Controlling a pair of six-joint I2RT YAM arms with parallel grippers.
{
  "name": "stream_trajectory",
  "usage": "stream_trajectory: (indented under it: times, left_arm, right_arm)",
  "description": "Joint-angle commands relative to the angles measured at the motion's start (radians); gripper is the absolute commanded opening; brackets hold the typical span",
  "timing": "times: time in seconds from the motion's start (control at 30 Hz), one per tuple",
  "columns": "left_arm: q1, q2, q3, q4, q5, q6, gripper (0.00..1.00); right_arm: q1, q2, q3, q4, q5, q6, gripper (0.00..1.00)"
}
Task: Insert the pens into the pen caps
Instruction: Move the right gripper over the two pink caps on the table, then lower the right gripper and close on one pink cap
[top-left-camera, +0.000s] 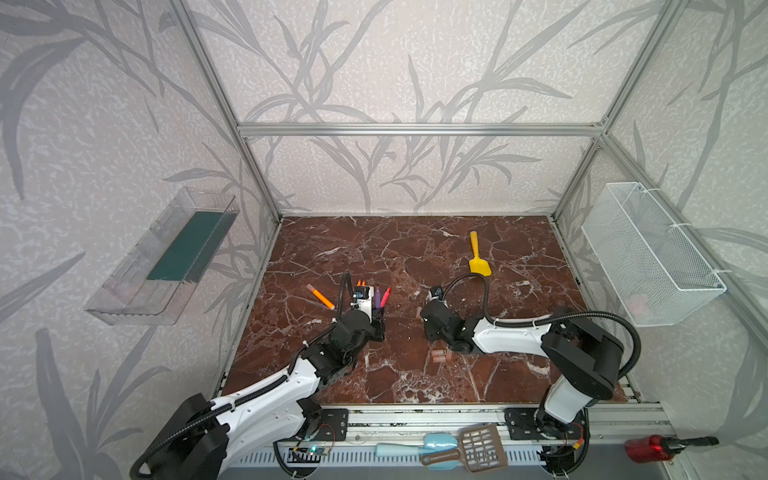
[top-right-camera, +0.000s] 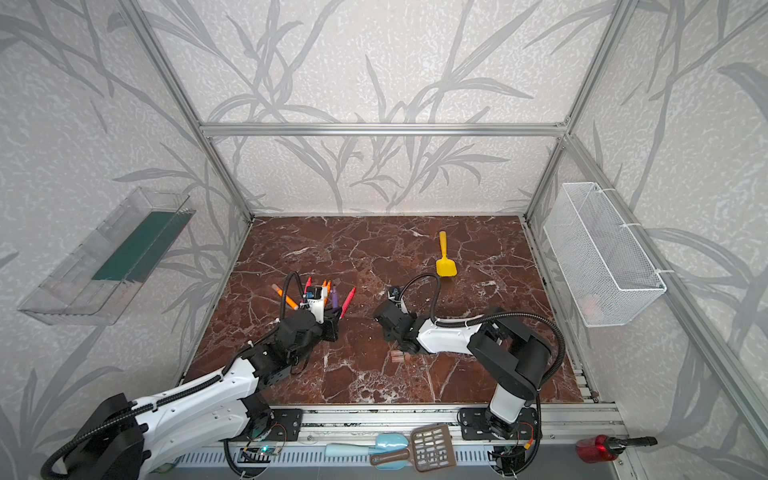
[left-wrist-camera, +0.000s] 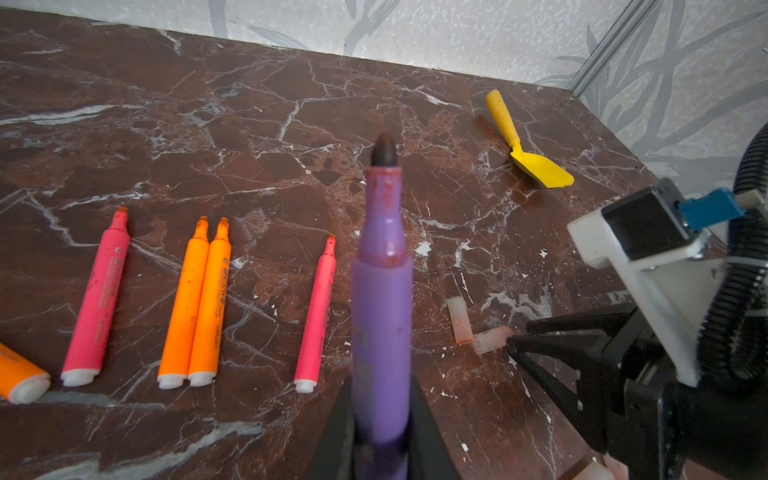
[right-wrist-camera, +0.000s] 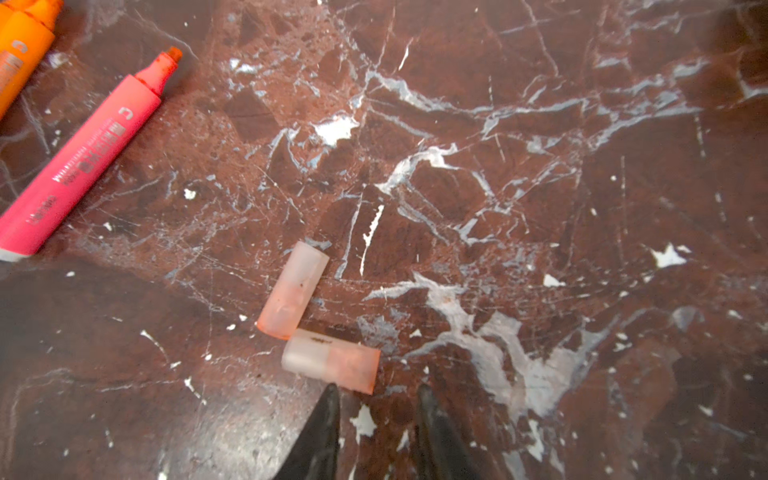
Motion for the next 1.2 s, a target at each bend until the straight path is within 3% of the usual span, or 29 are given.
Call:
stream_trajectory:
  times: [0.0,0.4,0.53,0.7,0.9,1.17]
  left_arm:
    - [0.004,-0.008,0.016,0.008,-0.006,-0.005,0.00]
    - [0.004,0.013,0.019,0.021,-0.006,-0.004,0.00]
    - [0.004,0.025,0.021,0.028,-0.005,-0.004,0.00]
    - [0.004,0.026,0.023,0.026,0.000,-0.002,0.00]
    - [0.004,0.025,0.020,0.027,-0.006,0.001,0.00]
    - [0.003,0.031,0.025,0.024,-0.002,-0.002,0.00]
  right_arm:
    - [-0.008,-0.024,-0.007,-0.006,0.018,0.008,0.32]
    - [-0.026,-0.006,0.029,0.003,-0.040,0.004,0.46]
    - [-0.026,0.005,0.035,0.038,-0.078,0.006,0.62]
    - [-0.026,0.075,0.095,-0.011,-0.045,-0.002,0.74]
    - [-0.026,0.149,0.143,-0.062,-0.012,-0.004,0.77]
    - [-0.026,0.107,0.077,-0.050,0.031,0.005,0.76]
